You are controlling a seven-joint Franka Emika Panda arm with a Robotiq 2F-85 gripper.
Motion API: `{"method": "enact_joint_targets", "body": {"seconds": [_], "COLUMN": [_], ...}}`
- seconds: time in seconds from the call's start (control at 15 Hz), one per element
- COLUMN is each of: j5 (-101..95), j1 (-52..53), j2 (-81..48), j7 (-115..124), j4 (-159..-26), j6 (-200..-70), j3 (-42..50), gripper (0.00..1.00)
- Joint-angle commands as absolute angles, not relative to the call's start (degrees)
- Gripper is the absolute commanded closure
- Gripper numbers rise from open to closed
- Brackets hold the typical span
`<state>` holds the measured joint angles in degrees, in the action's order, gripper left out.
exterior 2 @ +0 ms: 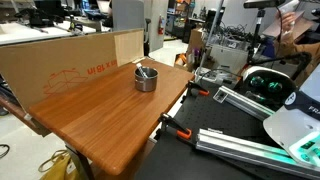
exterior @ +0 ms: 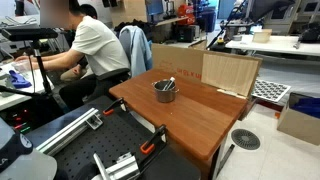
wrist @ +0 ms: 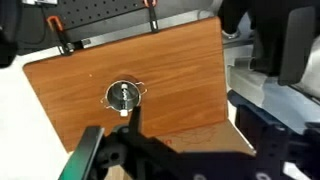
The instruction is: Put the marker on the desk
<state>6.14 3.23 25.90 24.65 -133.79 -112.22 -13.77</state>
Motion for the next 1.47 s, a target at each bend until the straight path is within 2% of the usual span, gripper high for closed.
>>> {"method": "enact_joint_targets", "body": {"seconds": [0.0, 0.27, 0.67, 1.4], "j5": [5.9, 5.9, 1.8, -0.2], "j1": [3.7, 3.7, 0.5, -1.9], "j2": [25.8, 25.8, 22.1, -1.1], "j7": [24.8, 24.8, 27.4, 27.6], "j4": [-133.5, -133.4, -137.3, -134.8], "j6": [-112.1, -112.1, -122.5, -138.4], "j3": [-13.3, -13.3, -12.6, -5.1], "gripper": [0.00, 0.00, 0.00, 0.00]}}
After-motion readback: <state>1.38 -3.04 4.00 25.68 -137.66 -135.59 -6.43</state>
